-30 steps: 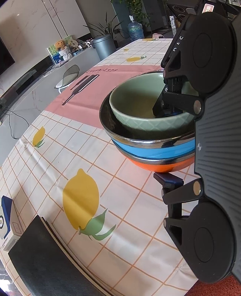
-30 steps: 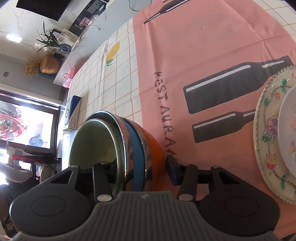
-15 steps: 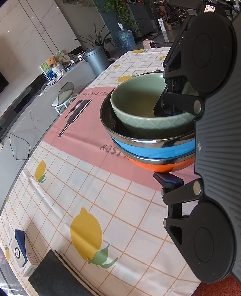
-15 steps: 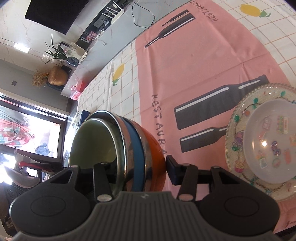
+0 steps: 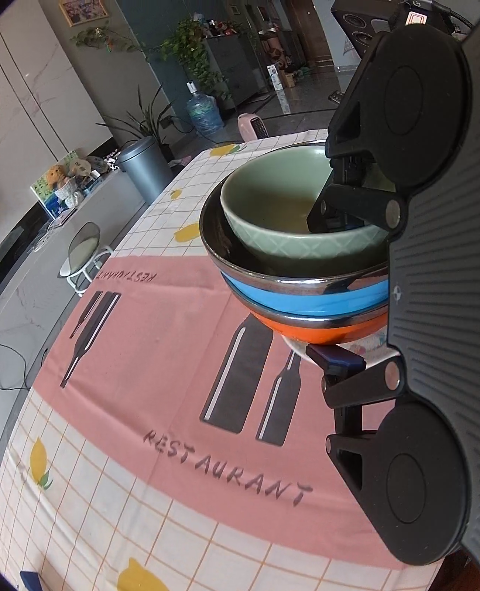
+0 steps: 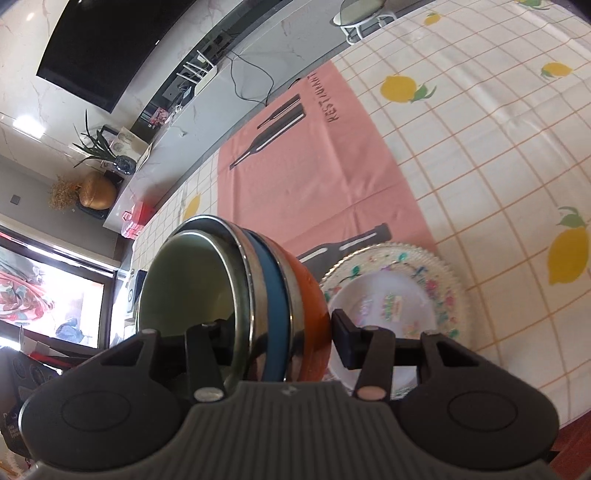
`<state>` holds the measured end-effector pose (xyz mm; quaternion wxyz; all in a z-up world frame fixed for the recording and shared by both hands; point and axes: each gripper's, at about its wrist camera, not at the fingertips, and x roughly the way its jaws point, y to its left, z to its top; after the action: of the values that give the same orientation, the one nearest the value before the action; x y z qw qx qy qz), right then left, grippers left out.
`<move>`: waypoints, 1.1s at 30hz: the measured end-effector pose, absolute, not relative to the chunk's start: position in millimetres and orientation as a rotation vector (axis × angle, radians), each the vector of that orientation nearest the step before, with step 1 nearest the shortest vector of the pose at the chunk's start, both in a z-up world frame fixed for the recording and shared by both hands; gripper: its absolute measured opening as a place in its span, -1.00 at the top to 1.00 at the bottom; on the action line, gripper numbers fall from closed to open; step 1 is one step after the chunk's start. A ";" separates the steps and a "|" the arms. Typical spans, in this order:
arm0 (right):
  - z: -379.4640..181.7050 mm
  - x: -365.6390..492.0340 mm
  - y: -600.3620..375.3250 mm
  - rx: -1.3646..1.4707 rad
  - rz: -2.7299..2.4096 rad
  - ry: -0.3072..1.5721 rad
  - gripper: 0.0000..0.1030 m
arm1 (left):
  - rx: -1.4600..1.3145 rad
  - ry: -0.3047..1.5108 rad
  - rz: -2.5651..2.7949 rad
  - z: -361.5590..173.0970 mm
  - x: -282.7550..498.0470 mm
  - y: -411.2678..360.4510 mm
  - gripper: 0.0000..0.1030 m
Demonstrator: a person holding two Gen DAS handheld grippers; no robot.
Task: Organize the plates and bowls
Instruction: 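Lift the bowl stack with both tools and lower it onto the white bowl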
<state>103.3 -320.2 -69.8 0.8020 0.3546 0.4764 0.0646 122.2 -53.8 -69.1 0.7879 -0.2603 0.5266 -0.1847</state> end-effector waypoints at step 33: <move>-115.0 100.2 -363.8 0.808 0.099 1.077 0.05 | -0.503 1.212 -0.390 -96.3 124.6 -87.5 -0.18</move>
<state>100.2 -363.8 -115.0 0.7806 0.3742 0.4985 0.0459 124.6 -87.5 -96.3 0.7747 -0.2325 0.5598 -0.1799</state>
